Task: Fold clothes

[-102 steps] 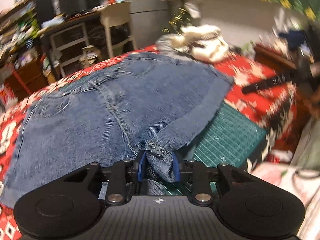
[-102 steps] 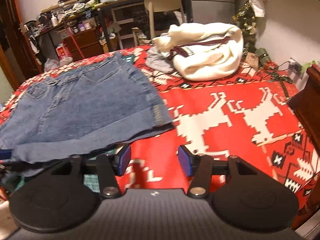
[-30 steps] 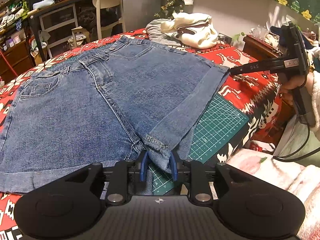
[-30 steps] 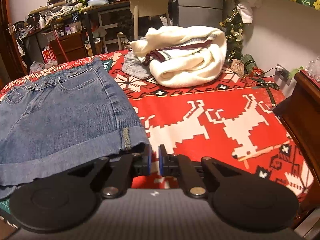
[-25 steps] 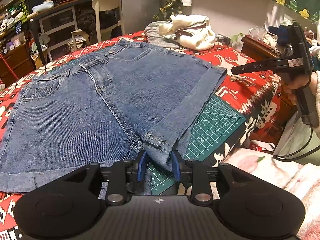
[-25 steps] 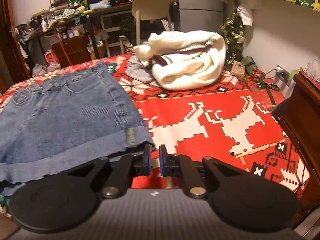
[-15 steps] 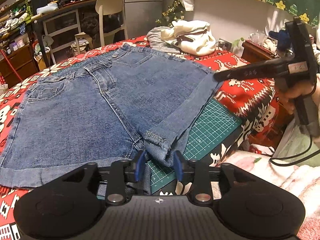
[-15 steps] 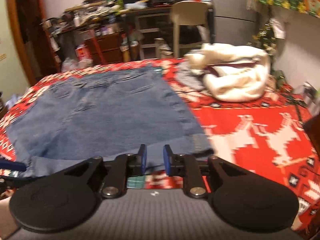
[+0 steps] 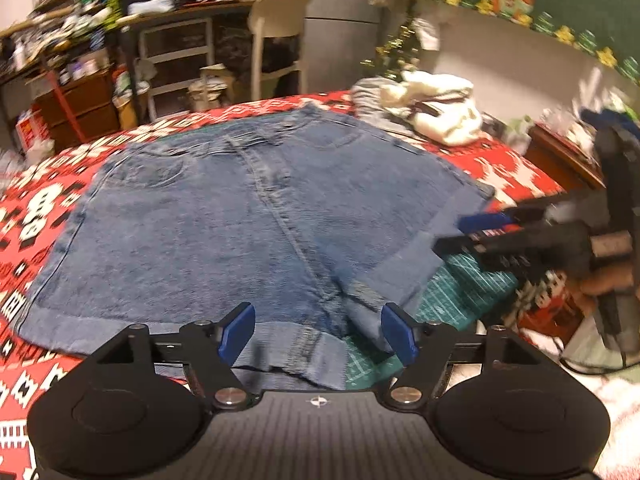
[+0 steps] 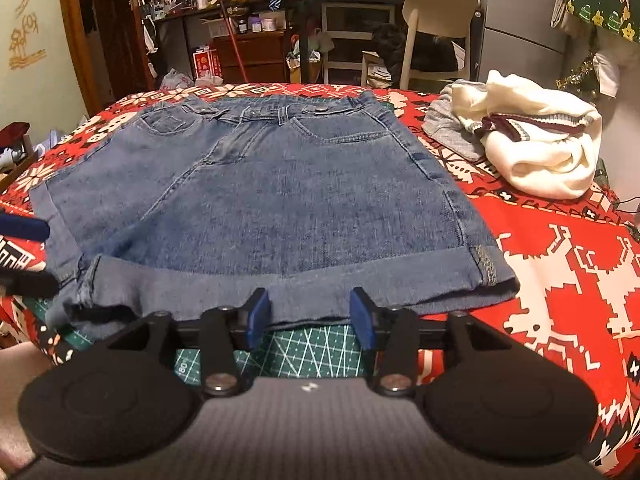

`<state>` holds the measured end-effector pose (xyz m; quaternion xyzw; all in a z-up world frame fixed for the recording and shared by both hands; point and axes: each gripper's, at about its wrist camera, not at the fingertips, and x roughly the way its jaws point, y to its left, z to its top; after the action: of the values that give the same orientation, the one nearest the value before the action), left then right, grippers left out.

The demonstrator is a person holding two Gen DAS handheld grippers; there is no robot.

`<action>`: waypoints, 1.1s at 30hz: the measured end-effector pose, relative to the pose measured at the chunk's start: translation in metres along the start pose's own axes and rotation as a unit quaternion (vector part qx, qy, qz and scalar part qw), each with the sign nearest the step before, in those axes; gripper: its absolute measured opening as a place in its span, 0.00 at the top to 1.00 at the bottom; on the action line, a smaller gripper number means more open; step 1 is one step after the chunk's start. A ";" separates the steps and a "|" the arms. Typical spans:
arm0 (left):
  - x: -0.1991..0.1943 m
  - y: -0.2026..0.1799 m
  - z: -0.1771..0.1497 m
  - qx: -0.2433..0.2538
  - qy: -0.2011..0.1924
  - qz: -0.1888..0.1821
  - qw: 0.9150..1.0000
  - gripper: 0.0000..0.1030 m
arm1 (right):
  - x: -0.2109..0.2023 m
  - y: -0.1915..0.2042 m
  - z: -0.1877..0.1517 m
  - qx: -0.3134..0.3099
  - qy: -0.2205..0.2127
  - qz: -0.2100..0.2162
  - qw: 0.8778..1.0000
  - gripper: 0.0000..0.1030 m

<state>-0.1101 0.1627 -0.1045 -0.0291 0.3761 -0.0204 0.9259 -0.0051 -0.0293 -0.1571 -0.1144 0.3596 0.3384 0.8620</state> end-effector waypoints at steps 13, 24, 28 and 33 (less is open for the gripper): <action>-0.006 0.050 -0.005 -0.037 -0.033 0.043 0.998 0.08 | -0.007 0.008 -0.003 -0.005 0.001 -0.007 1.000 0.03; -0.016 0.102 -0.022 -0.022 -0.038 0.108 0.993 0.08 | -0.021 0.039 0.016 -0.038 -0.011 0.020 0.999 0.01; -0.016 0.118 -0.029 -0.019 -0.035 0.133 0.990 0.08 | -0.019 0.059 0.024 -0.056 -0.009 0.030 0.998 0.01; -0.017 0.139 -0.037 -0.015 -0.030 0.148 0.988 0.08 | -0.017 0.088 0.033 -0.082 -0.011 0.058 0.995 0.01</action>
<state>-0.1460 0.3014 -0.1287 0.0123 0.3485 0.1230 0.9291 -0.0546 0.0428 -0.1179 -0.1602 0.3273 0.4174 0.8325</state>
